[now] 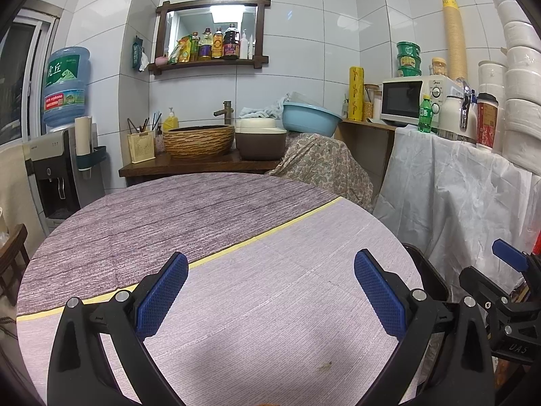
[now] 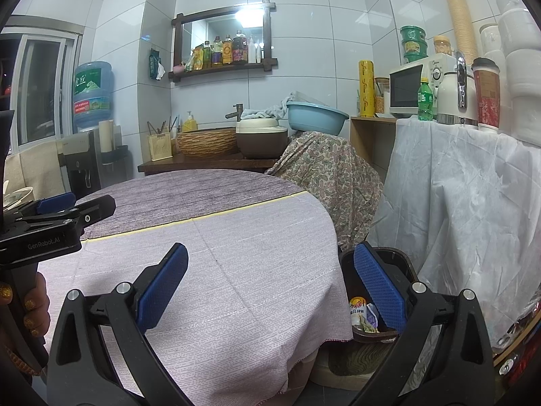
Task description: Collect trash
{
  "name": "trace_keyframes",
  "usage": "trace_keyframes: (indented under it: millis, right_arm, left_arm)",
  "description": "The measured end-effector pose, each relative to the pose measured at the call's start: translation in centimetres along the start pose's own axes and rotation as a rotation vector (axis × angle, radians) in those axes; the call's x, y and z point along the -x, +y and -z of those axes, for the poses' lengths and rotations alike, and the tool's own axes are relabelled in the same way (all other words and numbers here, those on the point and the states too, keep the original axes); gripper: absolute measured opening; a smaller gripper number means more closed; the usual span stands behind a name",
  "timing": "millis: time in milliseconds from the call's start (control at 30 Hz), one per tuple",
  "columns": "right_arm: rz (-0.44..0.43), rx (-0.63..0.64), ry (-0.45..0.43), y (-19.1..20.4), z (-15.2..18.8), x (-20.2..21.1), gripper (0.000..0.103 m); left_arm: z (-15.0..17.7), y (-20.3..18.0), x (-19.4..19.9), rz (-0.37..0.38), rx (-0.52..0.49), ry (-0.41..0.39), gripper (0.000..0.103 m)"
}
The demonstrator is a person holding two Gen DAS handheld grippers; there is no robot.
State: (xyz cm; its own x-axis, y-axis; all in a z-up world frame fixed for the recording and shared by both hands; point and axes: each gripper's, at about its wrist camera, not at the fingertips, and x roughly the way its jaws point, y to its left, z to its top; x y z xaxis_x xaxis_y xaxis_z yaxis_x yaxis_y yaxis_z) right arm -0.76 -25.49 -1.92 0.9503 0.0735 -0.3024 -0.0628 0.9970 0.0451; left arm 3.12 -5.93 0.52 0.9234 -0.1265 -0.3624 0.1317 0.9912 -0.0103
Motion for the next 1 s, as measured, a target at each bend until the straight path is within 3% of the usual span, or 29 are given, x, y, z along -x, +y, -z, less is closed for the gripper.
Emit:
trace_keyframes:
  millis: [1000]
  right_arm:
    - [0.000, -0.001, 0.004, -0.01, -0.02, -0.01, 0.097]
  left_arm:
    - [0.25, 0.31, -0.01, 0.006, 0.001, 0.005, 0.098]
